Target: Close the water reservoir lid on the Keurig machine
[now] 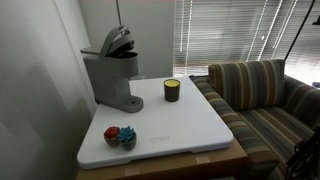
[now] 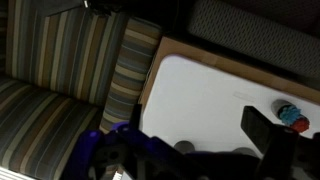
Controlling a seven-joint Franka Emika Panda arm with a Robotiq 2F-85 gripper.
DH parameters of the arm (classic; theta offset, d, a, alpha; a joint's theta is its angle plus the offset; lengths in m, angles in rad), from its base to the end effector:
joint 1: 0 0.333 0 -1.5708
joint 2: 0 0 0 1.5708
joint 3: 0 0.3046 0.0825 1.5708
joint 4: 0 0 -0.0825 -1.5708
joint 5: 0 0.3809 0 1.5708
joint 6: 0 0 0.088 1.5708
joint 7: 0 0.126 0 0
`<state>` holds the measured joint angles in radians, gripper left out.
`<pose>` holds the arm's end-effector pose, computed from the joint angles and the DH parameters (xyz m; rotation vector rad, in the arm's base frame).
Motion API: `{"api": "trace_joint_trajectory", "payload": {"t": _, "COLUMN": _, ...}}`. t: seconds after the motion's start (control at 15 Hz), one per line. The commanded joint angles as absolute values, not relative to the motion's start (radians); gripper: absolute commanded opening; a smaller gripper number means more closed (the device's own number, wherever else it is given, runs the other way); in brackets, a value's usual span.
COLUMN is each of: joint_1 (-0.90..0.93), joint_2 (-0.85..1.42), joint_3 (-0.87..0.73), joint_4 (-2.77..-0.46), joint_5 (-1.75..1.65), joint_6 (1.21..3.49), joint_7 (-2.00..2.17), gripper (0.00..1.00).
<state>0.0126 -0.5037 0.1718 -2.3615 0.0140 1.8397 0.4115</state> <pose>0.3930 0.0786 0.4802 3.0439 -0.3871 -0.0055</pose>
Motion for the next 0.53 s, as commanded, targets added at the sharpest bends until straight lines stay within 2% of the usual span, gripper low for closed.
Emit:
{"api": "trace_joint_trajectory", "payload": {"t": 0.0, "joint_1": 0.015, "joint_2": -0.503, "joint_3": 0.169, "joint_4": -2.359, "joint_5": 0.013, "joint_6": 1.837, "joint_7": 0.412, "gripper": 1.0}}
{"api": "trace_joint_trajectory", "payload": {"t": 0.47, "joint_1": 0.014, "joint_2": -0.376, "joint_3": 0.156, "joint_4": -2.306, "joint_5": 0.069, "joint_6": 2.141, "joint_7": 0.419, "gripper": 1.0}}
